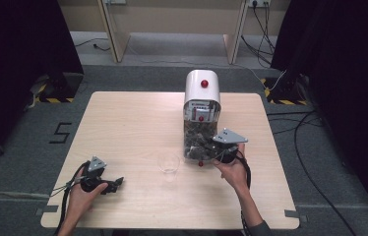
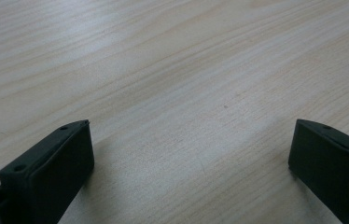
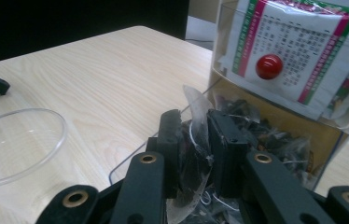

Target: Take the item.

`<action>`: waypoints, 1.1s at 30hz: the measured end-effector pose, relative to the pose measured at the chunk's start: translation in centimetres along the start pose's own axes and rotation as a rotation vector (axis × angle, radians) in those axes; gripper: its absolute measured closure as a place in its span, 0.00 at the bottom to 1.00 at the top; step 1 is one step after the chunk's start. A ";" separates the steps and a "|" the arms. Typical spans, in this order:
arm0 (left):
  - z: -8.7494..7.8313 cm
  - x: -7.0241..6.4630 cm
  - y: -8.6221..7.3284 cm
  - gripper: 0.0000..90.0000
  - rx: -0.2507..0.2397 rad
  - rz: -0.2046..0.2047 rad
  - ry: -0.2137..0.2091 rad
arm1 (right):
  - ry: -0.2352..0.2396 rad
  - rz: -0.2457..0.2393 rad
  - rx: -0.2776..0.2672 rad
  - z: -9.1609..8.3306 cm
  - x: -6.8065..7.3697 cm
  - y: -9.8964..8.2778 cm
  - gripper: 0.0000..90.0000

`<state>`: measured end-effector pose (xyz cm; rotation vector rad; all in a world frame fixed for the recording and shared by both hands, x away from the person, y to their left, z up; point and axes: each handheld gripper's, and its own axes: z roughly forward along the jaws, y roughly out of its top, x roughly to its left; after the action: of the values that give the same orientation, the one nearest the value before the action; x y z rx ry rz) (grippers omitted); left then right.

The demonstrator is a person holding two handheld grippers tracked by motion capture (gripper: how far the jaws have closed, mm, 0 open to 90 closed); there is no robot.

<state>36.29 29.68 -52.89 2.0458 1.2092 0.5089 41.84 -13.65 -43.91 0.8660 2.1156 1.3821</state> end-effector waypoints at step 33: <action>0.0 0.0 0.0 0.00 0.000 0.000 0.000 | 0.148 -0.057 -0.054 0.2 4.8 1.6 0.85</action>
<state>36.29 29.68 -52.88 2.0462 1.2090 0.5089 39.03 -9.60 -42.72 0.6960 2.1824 1.5078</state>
